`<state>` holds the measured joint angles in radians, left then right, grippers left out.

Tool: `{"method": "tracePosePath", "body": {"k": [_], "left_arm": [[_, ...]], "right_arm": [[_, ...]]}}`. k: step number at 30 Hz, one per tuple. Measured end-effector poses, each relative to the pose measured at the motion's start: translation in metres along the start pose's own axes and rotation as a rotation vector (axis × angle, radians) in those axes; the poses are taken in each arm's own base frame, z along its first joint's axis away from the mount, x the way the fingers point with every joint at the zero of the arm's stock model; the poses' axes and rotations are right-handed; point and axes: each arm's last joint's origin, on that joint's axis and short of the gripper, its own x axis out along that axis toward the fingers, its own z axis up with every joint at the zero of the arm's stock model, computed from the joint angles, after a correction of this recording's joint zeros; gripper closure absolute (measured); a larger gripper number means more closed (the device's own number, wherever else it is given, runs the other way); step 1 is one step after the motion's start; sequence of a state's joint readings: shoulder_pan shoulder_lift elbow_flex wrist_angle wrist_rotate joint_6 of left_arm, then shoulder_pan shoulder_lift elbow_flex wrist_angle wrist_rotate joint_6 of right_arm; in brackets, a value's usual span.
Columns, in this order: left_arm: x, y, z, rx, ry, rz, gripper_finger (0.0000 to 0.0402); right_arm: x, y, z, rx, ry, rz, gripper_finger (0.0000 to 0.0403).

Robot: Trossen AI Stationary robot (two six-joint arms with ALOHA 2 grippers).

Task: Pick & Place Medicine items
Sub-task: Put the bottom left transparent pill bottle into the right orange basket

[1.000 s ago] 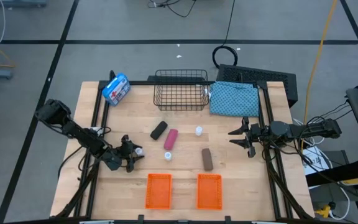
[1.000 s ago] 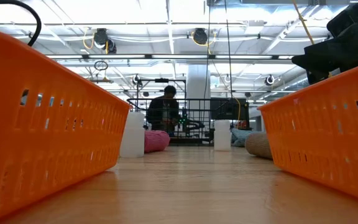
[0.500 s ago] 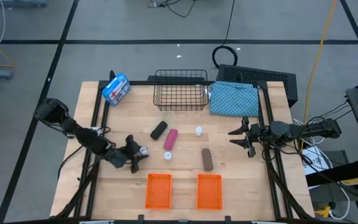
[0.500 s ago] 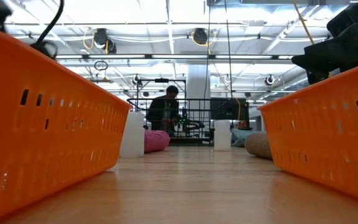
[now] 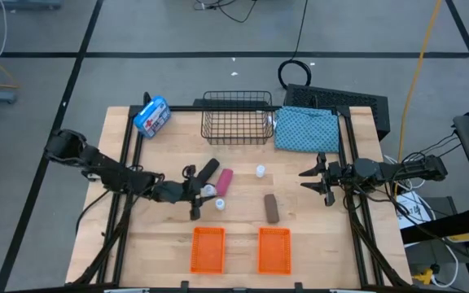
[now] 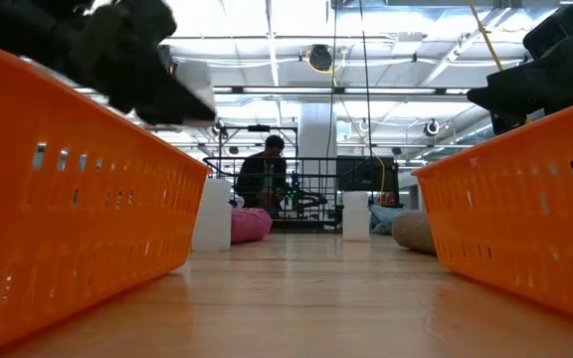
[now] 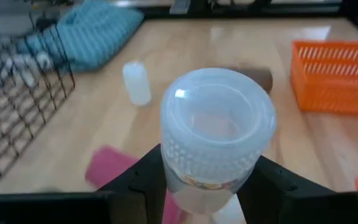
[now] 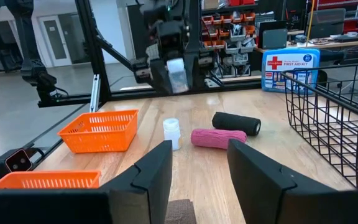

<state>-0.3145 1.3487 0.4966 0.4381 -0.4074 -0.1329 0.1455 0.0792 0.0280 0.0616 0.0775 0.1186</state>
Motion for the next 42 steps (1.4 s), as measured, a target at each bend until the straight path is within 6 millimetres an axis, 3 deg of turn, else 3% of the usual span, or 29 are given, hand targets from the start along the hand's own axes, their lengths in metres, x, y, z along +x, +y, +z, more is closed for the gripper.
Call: {"method": "tracePosePath", "body": {"k": [8,16,24,32,36,39,42], "left_arm": [[0.025,0.009,0.028,0.058,-0.034,-0.016,0.0231],[0.07,-0.005,0.032,0.121,-0.001,-0.06,0.0248],[0.118,-0.018,0.049,0.123,0.009,-0.111,0.0226],[0.134,-0.017,0.066,0.104,-0.014,-0.187,0.025],[0.135,-0.013,0.065,0.102,0.003,-0.188,0.0228],[0.135,-0.012,0.063,0.103,0.022,-0.188,0.0219],[0.135,-0.012,0.062,0.101,0.029,-0.188,0.0229]], "right_arm": [[0.0,0.0,0.001,0.0,-0.006,0.0,0.0259],[-0.001,0.002,0.015,0.108,-0.159,0.026,0.0259],[-0.005,0.004,0.033,0.188,-0.34,0.073,0.0259],[-0.001,0.007,0.05,0.182,-0.515,0.105,0.0259],[0.019,0.008,0.051,0.154,-0.381,0.076,0.0244],[0.042,0.014,0.081,0.109,-0.307,0.055,0.0216],[0.076,0.019,0.101,0.063,-0.113,0.021,0.0183]]}}
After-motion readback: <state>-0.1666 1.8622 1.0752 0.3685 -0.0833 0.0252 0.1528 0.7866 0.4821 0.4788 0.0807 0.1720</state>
